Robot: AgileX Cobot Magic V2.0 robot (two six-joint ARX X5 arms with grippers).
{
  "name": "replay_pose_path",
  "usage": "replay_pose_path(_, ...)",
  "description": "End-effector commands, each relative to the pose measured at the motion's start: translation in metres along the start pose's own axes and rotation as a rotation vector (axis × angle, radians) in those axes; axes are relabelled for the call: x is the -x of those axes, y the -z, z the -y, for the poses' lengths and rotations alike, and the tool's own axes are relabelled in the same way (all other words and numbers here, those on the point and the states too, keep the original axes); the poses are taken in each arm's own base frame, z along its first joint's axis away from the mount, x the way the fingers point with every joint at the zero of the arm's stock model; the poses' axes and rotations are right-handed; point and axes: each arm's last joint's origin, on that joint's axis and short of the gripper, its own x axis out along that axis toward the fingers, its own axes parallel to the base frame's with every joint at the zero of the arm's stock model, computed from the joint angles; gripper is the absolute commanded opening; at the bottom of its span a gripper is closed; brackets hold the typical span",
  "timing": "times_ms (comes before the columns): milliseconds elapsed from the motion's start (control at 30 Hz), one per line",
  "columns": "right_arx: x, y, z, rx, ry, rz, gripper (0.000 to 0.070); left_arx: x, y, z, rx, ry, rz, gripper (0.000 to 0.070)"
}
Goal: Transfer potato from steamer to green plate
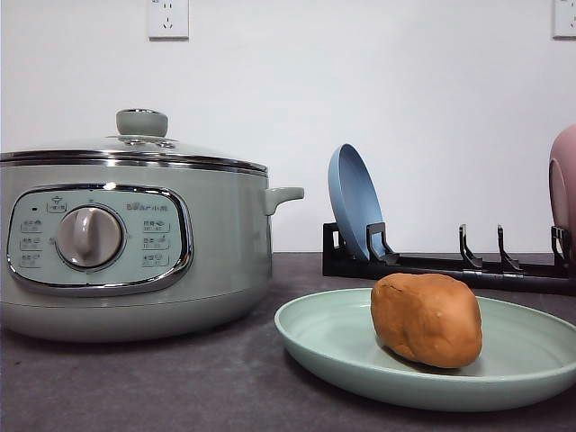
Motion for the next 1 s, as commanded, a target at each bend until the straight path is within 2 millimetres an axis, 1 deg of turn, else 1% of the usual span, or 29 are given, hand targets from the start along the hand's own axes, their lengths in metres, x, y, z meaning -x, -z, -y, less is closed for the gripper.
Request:
replay_pose_path(0,-0.0002,0.0015,0.0002,-0.013,0.0,-0.006,0.0,-0.0019,0.0071,0.0012,0.004,0.001,-0.026,0.0)
replay_pose_path(967,-0.0002,0.0015,0.0002,-0.013,0.0,-0.006,0.0,-0.0019,0.0071,0.0012,0.004,0.001,-0.026,0.0)
